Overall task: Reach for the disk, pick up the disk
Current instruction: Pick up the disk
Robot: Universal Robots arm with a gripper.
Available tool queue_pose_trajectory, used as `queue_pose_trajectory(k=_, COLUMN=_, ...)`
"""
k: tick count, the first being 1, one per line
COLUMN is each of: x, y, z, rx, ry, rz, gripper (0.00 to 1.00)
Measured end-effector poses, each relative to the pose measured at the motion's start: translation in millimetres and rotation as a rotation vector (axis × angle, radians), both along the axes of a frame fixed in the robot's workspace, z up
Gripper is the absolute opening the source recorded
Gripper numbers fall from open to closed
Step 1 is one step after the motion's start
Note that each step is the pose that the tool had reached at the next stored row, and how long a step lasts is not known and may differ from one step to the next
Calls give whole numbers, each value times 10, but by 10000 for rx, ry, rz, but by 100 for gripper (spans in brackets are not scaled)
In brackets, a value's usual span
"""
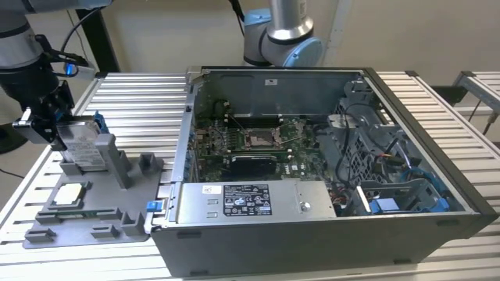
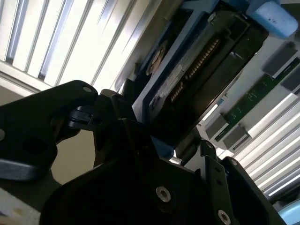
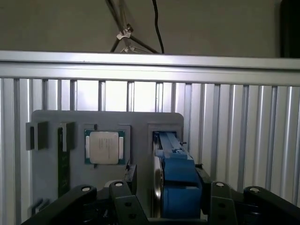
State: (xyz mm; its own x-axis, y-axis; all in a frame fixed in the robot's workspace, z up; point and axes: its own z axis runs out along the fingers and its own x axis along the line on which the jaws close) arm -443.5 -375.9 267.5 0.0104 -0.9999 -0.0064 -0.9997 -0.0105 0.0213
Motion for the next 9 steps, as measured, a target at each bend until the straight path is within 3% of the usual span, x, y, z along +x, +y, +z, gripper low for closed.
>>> queue_pose_trajectory(k=5, x=0, y=-1, z=-90, rx=14, ry=5, rz=0, gripper=100)
queue_pose_trajectory(k=9, x=0, y=-1, z=-105, rx=17, ry=1, rz=1, gripper=100)
